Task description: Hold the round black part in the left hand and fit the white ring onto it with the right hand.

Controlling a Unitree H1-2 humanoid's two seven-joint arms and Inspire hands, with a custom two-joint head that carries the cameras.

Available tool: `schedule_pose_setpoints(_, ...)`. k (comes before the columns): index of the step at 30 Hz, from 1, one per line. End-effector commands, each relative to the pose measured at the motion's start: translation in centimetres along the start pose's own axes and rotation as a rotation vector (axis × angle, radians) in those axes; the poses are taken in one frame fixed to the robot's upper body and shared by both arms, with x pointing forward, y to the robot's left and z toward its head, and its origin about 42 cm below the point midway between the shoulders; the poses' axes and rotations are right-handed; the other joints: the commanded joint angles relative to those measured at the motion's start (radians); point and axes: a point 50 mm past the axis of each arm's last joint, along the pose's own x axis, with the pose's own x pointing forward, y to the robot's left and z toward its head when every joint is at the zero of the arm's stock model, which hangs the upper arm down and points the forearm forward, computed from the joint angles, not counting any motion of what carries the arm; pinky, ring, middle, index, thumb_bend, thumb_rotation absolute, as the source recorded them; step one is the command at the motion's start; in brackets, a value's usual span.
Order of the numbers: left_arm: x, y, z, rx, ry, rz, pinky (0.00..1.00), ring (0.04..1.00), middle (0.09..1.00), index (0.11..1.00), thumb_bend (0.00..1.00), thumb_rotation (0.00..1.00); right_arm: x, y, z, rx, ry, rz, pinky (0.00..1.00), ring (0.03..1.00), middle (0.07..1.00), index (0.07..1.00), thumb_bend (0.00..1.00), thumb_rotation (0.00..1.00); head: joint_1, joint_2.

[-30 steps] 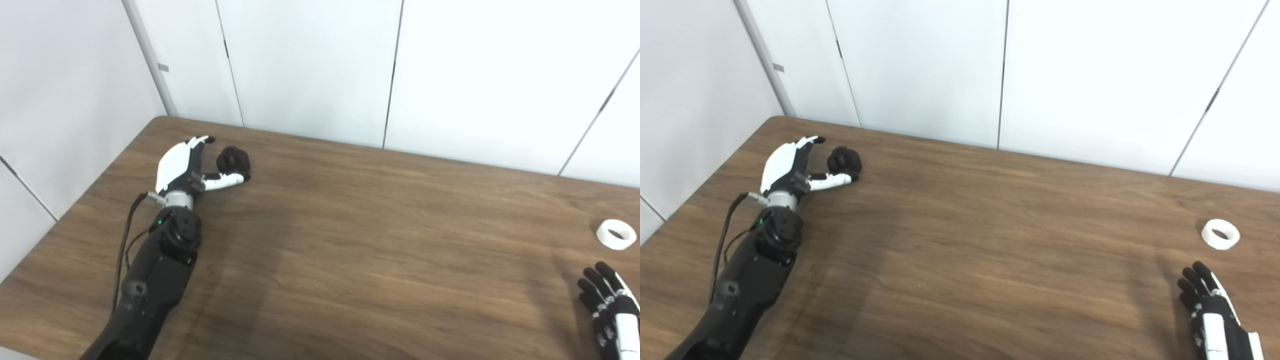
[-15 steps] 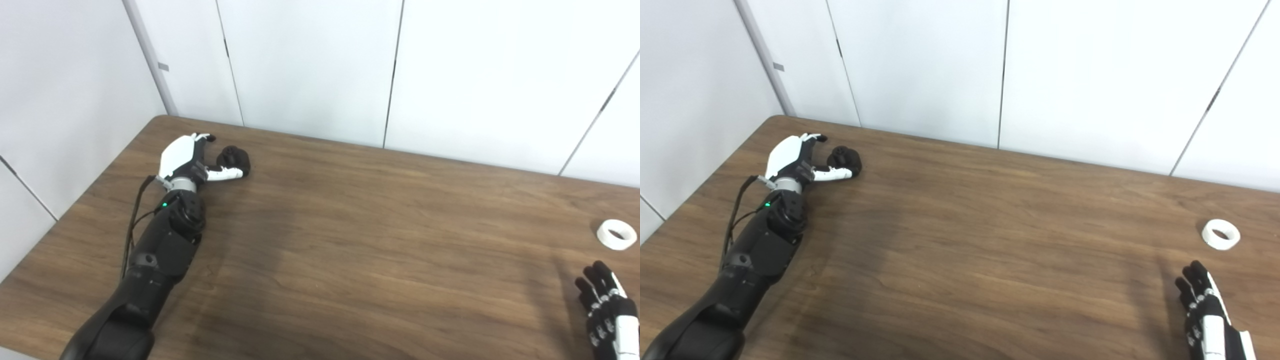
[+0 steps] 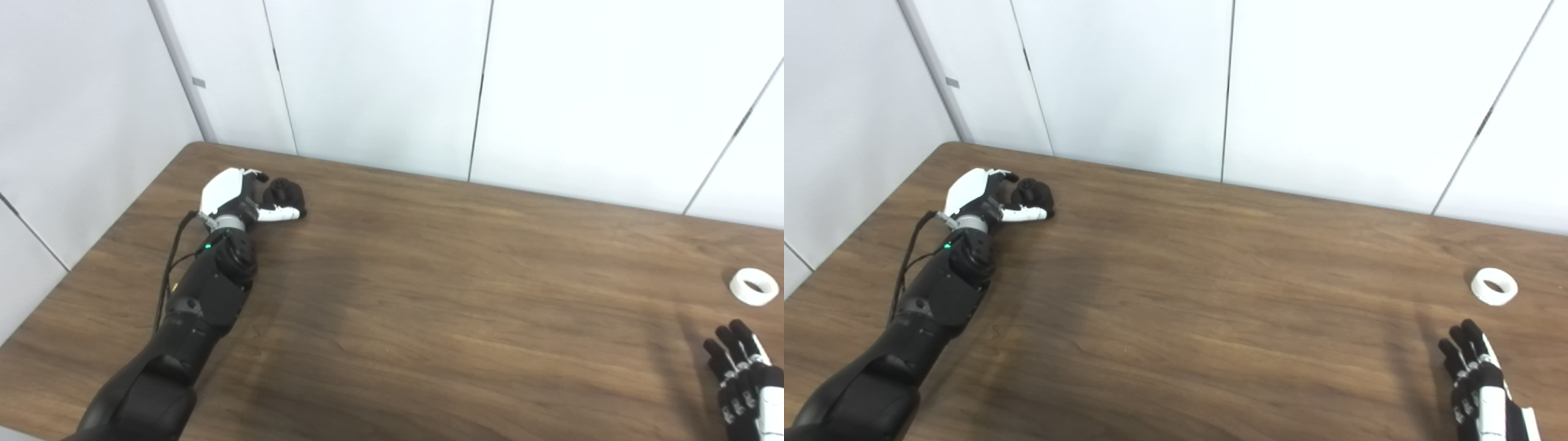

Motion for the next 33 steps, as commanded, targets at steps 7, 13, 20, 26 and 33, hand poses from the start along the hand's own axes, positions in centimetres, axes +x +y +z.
schedule_pose_setpoints(7, 1.52, 3.08, 1.90, -0.004, -0.044, 0.085, 1.00, 1.000, 0.940, 0.793, 1.00, 0.37, 0.35, 0.04, 0.49, -0.008, -0.014, -0.006, 1.00, 0.932, 0.941, 0.937, 0.52, 0.96, 0.002, 0.003)
schedule_pose_setpoints(13, 1.51, 3.02, 1.93, 0.001, -0.039, 0.080, 1.00, 0.997, 0.932, 0.785, 1.00, 0.38, 0.38, -0.02, 0.36, -0.007, -0.015, -0.004, 1.00, 0.938, 0.945, 0.944, 0.51, 0.96, 0.002, 0.003)
schedule_pose_setpoints(20, 1.46, 3.04, 2.04, -0.008, -0.044, 0.081, 1.00, 0.991, 0.925, 0.783, 0.99, 0.35, 0.39, 0.07, 0.43, 0.003, -0.012, -0.010, 1.00, 0.946, 0.954, 0.949, 0.49, 0.95, 0.003, 0.005)
schedule_pose_setpoints(26, 1.47, 3.19, 2.10, -0.011, -0.048, 0.082, 1.00, 0.989, 0.922, 0.782, 0.98, 0.35, 0.31, 0.17, 0.53, -0.003, -0.010, -0.005, 1.00, 0.958, 0.964, 0.962, 0.46, 0.98, 0.002, 0.007)
schedule_pose_setpoints(33, 1.58, 3.18, 2.17, -0.002, -0.044, 0.080, 1.00, 0.988, 0.916, 0.774, 0.97, 0.33, 0.31, 0.21, 0.63, 0.001, -0.013, -0.008, 1.00, 0.963, 0.967, 0.967, 0.44, 1.00, 0.003, 0.007)
